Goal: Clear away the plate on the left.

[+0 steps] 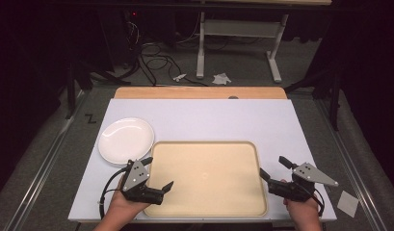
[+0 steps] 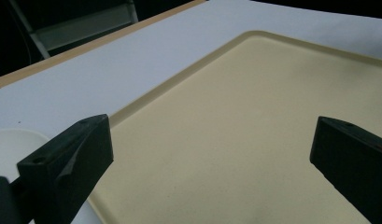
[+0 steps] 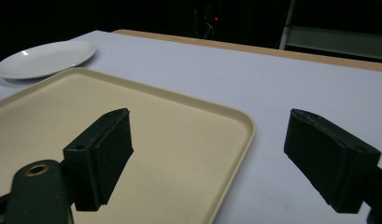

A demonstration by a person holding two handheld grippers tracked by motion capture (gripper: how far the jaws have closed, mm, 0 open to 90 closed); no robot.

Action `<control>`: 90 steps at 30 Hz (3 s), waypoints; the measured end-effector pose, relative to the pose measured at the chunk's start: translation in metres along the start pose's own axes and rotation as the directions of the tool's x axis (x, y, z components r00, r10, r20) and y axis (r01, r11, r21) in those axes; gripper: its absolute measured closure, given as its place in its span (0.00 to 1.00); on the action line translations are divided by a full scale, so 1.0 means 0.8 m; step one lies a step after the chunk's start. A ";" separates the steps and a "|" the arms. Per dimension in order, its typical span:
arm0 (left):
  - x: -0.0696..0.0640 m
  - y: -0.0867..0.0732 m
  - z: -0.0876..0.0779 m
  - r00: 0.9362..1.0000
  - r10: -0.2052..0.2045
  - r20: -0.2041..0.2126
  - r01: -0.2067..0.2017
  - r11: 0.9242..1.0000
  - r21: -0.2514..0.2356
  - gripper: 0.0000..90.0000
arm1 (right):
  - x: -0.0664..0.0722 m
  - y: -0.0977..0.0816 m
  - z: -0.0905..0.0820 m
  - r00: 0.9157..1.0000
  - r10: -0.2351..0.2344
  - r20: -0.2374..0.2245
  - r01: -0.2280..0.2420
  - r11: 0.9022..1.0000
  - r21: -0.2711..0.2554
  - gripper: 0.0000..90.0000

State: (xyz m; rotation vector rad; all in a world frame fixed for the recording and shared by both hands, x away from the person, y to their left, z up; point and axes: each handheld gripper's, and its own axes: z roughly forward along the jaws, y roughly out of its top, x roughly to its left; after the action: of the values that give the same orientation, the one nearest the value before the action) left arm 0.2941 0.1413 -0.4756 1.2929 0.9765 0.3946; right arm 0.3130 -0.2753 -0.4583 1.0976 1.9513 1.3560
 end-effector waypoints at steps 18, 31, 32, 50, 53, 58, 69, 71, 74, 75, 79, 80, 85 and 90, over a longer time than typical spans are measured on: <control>0.018 0.013 -0.008 0.999 -0.042 -0.031 0.040 0.998 -0.056 0.00 | -0.002 -0.002 0.000 1.000 0.008 0.015 -0.008 1.000 0.002 0.18; 0.028 0.016 0.000 0.998 -0.055 -0.020 0.054 0.997 -0.058 0.00 | -0.012 -0.007 0.000 0.998 0.040 0.044 -0.040 0.999 0.004 0.18; 0.028 0.017 0.000 0.998 -0.058 -0.020 0.057 0.996 -0.065 0.00 | -0.013 -0.007 -0.001 0.999 0.033 0.039 -0.033 0.999 0.006 0.18; 0.068 0.026 -0.004 0.988 -0.099 -0.115 0.089 0.992 -0.088 0.00 | -0.014 -0.007 -0.011 0.998 0.034 0.045 -0.034 0.999 -0.015 0.18; 0.075 0.028 -0.006 0.987 -0.096 -0.130 0.084 0.992 -0.093 0.00 | -0.014 -0.006 -0.010 0.998 0.028 0.048 -0.027 1.000 -0.015 0.18; 0.082 0.031 -0.011 0.985 -0.092 -0.144 0.079 0.992 -0.094 0.00 | -0.014 -0.006 -0.007 0.999 0.025 0.045 -0.024 1.000 -0.011 0.18; 0.101 0.030 -0.013 0.976 -0.044 -0.214 0.031 0.998 -0.061 0.00 | -0.012 -0.004 -0.005 0.999 0.017 0.030 -0.016 1.000 -0.015 0.18; 0.112 0.031 -0.016 0.970 -0.038 -0.242 0.023 0.998 -0.063 0.00 | -0.011 -0.003 -0.006 0.999 0.011 0.033 -0.011 1.000 -0.017 0.18; 0.123 0.032 -0.019 0.962 -0.040 -0.268 0.023 0.998 -0.066 0.00 | -0.009 -0.002 -0.006 0.999 0.006 0.032 -0.006 1.000 -0.017 0.18; 0.123 0.032 -0.019 0.962 -0.040 -0.268 0.023 0.998 -0.066 0.00 | -0.009 -0.002 -0.007 0.999 0.009 0.032 -0.009 1.000 -0.018 0.18; 0.141 0.032 -0.022 0.946 -0.017 -0.323 -0.002 0.998 -0.059 0.00 | -0.009 -0.002 -0.006 0.999 0.006 0.032 -0.005 1.000 -0.014 0.18; 0.144 0.032 -0.023 0.943 -0.010 -0.331 -0.008 0.998 -0.054 0.00 | -0.008 -0.002 -0.006 0.999 0.001 0.033 0.000 1.000 -0.015 0.18; 0.151 0.032 -0.027 0.934 0.008 -0.356 -0.024 0.999 -0.042 0.00 | -0.006 -0.001 -0.003 1.000 -0.010 0.021 0.010 1.000 -0.006 0.18; 0.153 0.028 -0.028 0.930 0.042 -0.365 -0.047 0.999 -0.006 0.00 | -0.003 -0.001 -0.004 1.000 -0.017 0.018 0.017 1.000 -0.003 0.18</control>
State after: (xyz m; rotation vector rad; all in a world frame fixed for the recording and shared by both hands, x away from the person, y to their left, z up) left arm 0.3512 0.2509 -0.5011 1.2540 1.2543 0.6945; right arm 0.3116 -0.2790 -0.4578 1.0853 1.9415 1.3351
